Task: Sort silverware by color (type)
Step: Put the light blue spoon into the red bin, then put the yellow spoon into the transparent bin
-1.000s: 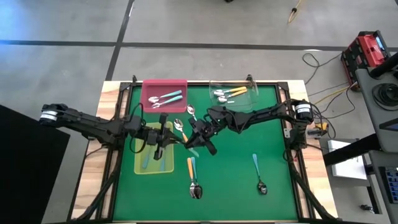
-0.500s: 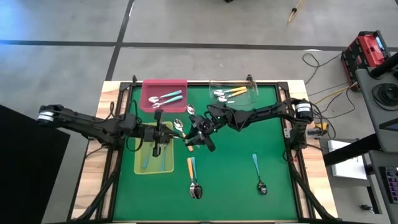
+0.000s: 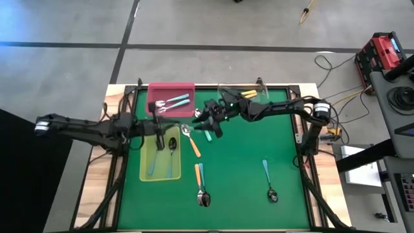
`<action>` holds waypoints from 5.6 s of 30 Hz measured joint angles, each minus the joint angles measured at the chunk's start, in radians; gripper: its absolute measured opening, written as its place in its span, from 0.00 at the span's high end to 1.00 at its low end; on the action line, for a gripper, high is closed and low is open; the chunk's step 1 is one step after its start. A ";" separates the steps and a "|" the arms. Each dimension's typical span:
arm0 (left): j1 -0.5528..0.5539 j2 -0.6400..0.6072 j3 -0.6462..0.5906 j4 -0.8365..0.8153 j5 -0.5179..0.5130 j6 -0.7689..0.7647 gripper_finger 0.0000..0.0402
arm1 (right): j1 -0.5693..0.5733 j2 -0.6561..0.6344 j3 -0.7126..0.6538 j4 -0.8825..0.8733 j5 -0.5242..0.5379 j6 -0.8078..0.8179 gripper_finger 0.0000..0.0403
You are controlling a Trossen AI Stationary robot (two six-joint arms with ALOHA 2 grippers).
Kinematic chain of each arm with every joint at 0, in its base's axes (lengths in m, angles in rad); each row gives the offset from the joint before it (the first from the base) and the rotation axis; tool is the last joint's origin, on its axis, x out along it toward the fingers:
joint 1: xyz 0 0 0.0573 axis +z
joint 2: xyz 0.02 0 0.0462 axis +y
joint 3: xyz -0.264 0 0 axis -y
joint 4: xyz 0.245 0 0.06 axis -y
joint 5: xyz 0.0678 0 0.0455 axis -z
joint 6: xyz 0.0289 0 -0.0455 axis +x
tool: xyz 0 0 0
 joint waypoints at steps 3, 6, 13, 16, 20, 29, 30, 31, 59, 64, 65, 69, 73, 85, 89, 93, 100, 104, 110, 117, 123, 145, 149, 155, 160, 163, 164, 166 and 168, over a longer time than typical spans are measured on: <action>0.056 -0.031 0.000 -0.032 -0.030 -0.016 1.00 | -0.013 -0.028 0.000 -0.033 0.072 -0.052 0.55; 0.132 -0.053 0.000 -0.048 -0.030 -0.052 1.00 | -0.018 -0.063 0.000 -0.080 0.175 -0.105 0.55; 0.352 -0.060 0.000 -0.069 -0.159 -0.162 1.00 | -0.019 -0.128 0.000 -0.197 0.400 -0.185 0.55; 0.455 -0.053 0.000 -0.075 -0.229 -0.221 1.00 | -0.019 -0.134 0.000 -0.212 0.408 -0.186 0.55; 0.578 -0.019 0.000 -0.101 -0.228 -0.344 1.00 | -0.019 -0.134 0.000 -0.213 0.409 -0.202 0.55; 0.697 0.064 0.000 -0.105 -0.228 -0.517 1.00 | -0.021 -0.132 0.000 -0.234 0.437 -0.223 0.55; 0.701 0.073 0.000 -0.105 -0.228 -0.531 1.00 | -0.021 -0.132 0.000 -0.234 0.437 -0.223 0.55; 0.704 0.081 0.000 -0.107 -0.228 -0.542 1.00 | -0.021 -0.132 0.000 -0.234 0.437 -0.223 0.55; 0.705 0.270 0.000 -0.103 -0.183 -0.734 1.00 | -0.021 -0.130 0.000 -0.264 0.464 -0.219 0.55; 0.705 0.287 0.000 -0.082 -0.182 -0.760 1.00 | -0.021 -0.130 0.000 -0.264 0.464 -0.220 0.55; 0.705 0.288 0.000 -0.082 -0.182 -0.760 1.00 | -0.021 -0.130 0.000 -0.264 0.464 -0.219 0.55; 0.706 0.290 0.000 -0.082 -0.183 -0.785 1.00 | -0.021 -0.130 0.000 -0.264 0.464 -0.219 0.55; 0.706 0.291 0.000 -0.083 -0.183 -0.814 1.00 | -0.021 -0.130 0.000 -0.266 0.464 -0.218 0.55; 0.706 0.291 -0.007 -0.070 -0.224 -0.910 1.00 | -0.020 -0.130 0.000 -0.286 0.464 -0.208 0.55; 0.706 0.291 -0.021 -0.069 -0.239 -0.937 1.00 | -0.020 -0.130 0.000 -0.286 0.464 -0.208 0.55; 0.706 0.291 -0.037 -0.062 -0.247 -0.951 1.00 | -0.020 -0.130 0.000 -0.286 0.464 -0.208 0.55; 0.706 0.292 -0.051 -0.053 -0.262 -0.962 1.00 | -0.020 -0.130 0.000 -0.286 0.464 -0.209 0.55; 0.706 0.292 -0.051 -0.053 -0.262 -0.965 1.00 | -0.020 -0.130 0.000 -0.286 0.464 -0.210 0.55; 0.706 0.292 -0.051 -0.054 -0.289 -0.988 1.00 | -0.020 -0.130 0.000 -0.286 0.464 -0.210 0.55; 0.706 0.293 -0.056 -0.058 -0.289 -1.064 1.00 | -0.020 -0.130 0.000 -0.286 0.464 -0.210 0.55; 0.706 0.323 -0.056 -0.058 -0.290 -1.068 1.00 | -0.020 -0.130 0.000 -0.286 0.464 -0.211 0.55; 0.709 0.372 -0.056 -0.045 -0.307 -1.076 0.99 | -0.020 -0.130 0.000 -0.286 0.464 -0.211 0.55; 0.709 0.385 -0.056 -0.045 -0.307 -1.096 0.97 | -0.020 -0.130 0.000 -0.286 0.464 -0.211 0.55; 0.709 0.395 -0.056 -0.045 -0.307 -1.097 0.95 | -0.020 -0.130 0.000 -0.286 0.464 -0.211 0.55; 0.709 0.395 -0.056 -0.045 -0.307 -1.097 0.95 | -0.020 -0.130 0.000 -0.286 0.464 -0.211 0.55; 0.709 0.395 -0.056 -0.045 -0.306 -1.097 0.95 | -0.020 -0.130 0.000 -0.286 0.464 -0.212 0.55; 0.709 0.395 -0.056 -0.046 -0.307 -1.097 0.95 | -0.020 -0.130 0.000 -0.286 0.464 -0.212 0.55; 0.709 0.395 -0.056 -0.045 -0.306 -1.097 0.95 | -0.020 -0.130 0.000 -0.286 0.464 -0.211 0.55; 0.709 0.394 -0.056 -0.046 -0.306 -1.097 0.95 | -0.020 -0.130 0.000 -0.286 0.464 -0.211 0.55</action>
